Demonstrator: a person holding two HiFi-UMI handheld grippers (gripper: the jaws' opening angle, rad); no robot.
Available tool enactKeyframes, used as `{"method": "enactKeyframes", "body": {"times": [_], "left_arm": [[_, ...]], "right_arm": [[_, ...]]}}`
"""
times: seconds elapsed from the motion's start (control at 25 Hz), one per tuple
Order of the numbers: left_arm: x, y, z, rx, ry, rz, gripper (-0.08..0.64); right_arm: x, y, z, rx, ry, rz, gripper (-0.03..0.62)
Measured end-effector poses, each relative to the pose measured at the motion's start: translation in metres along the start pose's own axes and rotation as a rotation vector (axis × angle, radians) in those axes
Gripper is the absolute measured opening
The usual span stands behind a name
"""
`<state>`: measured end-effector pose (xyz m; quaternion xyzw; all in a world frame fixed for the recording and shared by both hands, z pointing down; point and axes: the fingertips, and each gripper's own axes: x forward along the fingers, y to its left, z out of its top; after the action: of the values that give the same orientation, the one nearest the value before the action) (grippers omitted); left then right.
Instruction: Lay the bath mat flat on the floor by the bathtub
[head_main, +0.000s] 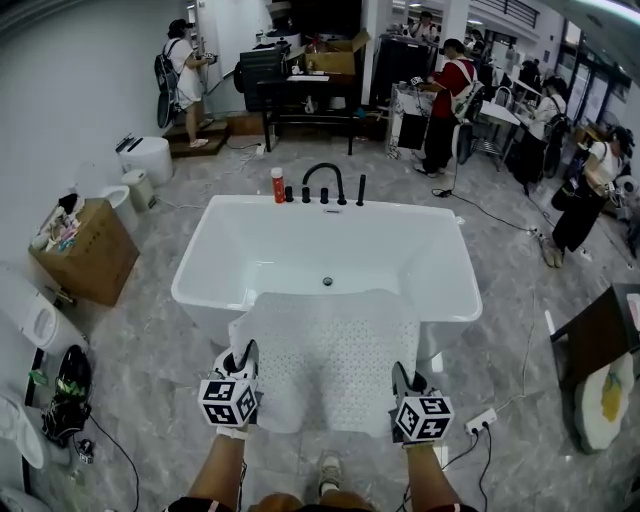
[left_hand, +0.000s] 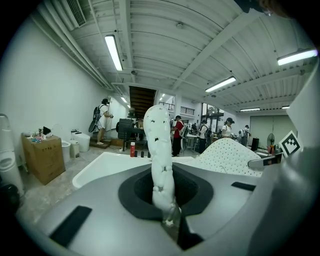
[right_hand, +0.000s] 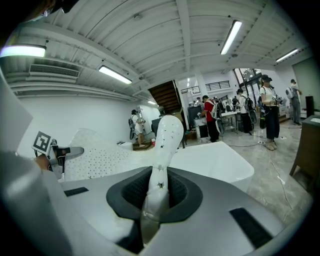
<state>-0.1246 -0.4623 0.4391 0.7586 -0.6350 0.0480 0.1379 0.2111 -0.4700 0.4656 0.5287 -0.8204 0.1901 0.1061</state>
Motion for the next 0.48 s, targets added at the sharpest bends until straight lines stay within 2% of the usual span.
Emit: {"method": "enactKeyframes", "body": {"times": [0.48], "left_arm": [[0.005,0.022,-0.025,0.007,-0.007,-0.003,0.035]], "right_arm": [[0.024,0.012,-0.026,-0.02,0.013,0.001,0.049]]}}
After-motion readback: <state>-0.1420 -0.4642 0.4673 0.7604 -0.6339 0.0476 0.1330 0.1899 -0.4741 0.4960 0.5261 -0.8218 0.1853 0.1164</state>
